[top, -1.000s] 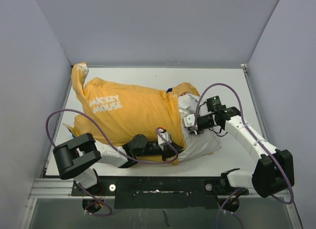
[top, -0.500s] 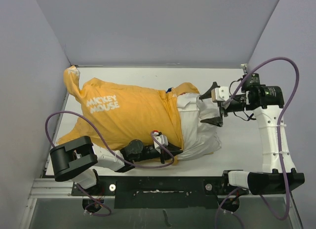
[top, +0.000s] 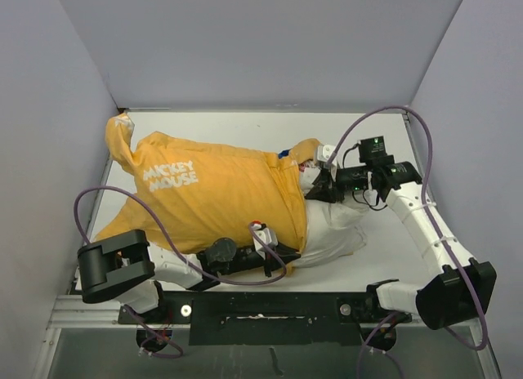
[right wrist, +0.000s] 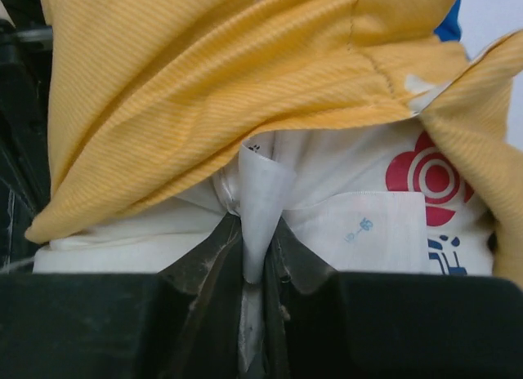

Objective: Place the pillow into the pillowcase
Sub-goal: Stuff the pillow into the pillowcase.

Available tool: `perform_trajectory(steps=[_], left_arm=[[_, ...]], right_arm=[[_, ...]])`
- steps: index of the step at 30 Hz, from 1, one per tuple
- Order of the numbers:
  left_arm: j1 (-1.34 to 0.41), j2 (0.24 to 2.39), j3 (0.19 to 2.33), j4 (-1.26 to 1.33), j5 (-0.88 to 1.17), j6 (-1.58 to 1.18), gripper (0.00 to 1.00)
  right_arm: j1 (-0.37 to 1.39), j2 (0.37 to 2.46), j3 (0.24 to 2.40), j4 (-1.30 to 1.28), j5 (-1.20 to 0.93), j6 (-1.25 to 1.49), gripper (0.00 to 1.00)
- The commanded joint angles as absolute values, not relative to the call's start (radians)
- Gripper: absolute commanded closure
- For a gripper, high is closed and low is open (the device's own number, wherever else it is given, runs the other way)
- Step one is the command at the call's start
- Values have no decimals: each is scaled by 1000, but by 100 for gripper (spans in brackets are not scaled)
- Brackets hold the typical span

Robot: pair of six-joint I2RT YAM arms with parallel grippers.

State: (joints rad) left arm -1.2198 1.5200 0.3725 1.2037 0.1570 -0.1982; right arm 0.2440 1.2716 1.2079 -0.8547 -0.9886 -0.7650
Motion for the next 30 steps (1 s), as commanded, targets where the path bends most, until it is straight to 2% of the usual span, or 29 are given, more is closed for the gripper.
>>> perform_trajectory(steps=[1, 2, 6, 9, 11, 18, 24, 27, 30], left_arm=[[-1247, 1379, 328, 1018, 32, -262, 100], [-1256, 1300, 348, 931, -17, -286, 99], [-1290, 1012, 536, 345, -177, -373, 74], [-1297, 892, 649, 122, -241, -422, 61], [-1299, 866, 724, 2, -278, -462, 57], [-1300, 1078, 1081, -301, -395, -451, 54], [-1296, 1346, 1416, -451, -691, -304, 41], [-1269, 1407, 1481, -452, -762, -257, 43], [-1225, 1434, 1499, -434, -716, -249, 45]], right_arm=[[262, 1177, 1042, -804, -955, -780, 95], [277, 1160, 1000, -789, -968, -781, 97], [343, 1148, 879, -698, -1039, -730, 100], [348, 1188, 894, -693, -1067, -713, 100], [350, 1207, 890, -676, -1102, -688, 100], [344, 1212, 863, -608, -1155, -603, 100], [303, 1209, 850, -579, -1205, -555, 99], [289, 1198, 843, -571, -1217, -545, 99], [287, 1197, 840, -568, -1220, -541, 99]])
